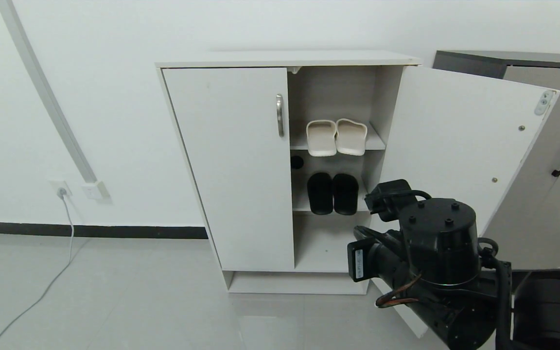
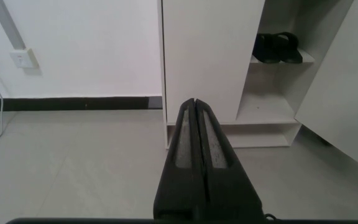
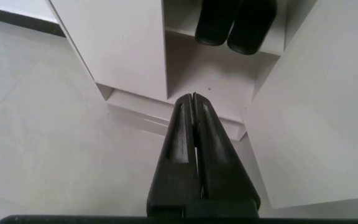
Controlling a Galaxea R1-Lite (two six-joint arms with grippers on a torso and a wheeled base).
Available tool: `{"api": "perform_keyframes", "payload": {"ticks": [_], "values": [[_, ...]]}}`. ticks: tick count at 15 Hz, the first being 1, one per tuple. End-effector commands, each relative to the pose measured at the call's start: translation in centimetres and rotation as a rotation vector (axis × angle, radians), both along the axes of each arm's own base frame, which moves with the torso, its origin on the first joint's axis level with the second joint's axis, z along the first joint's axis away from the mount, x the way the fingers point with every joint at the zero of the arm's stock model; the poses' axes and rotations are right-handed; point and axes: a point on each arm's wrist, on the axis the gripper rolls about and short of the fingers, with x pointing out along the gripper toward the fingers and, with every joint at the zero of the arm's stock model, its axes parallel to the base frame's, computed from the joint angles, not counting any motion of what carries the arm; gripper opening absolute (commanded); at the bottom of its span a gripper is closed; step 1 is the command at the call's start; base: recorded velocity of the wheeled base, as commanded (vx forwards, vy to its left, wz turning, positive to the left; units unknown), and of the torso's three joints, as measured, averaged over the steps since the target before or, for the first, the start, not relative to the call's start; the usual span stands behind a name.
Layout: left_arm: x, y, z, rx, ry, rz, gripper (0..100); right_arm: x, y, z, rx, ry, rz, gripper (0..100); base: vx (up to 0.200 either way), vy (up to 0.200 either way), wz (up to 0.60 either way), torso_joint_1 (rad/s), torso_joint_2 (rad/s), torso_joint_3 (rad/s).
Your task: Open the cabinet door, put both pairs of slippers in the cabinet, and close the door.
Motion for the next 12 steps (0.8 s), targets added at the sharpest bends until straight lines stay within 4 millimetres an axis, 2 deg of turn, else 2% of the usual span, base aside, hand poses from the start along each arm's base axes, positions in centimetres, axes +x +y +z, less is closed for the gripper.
{"api": "perform_keyframes", "payload": {"ticks": [1,5,8,12], "values": [[0.01,0.0,0.01,0.0,0.001,0.0,0,0.02,0.03,-0.2,-0.005,0.004,0.0,0,0.0,0.0,0.0,0.0,0.0,0.0],[0.01,0.0,0.01,0.0,0.001,0.0,0,0.07,0.02,-0.25,-0.006,0.005,0.0,0,0.0,0.0,0.0,0.002,-0.05,-0.058],[0.01,0.0,0.01,0.0,0.001,0.0,0,0.07,0.02,-0.25,-0.008,0.005,0.0,0,0.0,0.0,0.0,0.019,-0.2,-0.338],[0.01,0.0,0.01,0.0,0.001,0.0,0,0.03,0.0,-0.16,-0.004,0.005,0.009,0,0.0,0.0,0.0,0.051,-0.54,-0.365]]}}
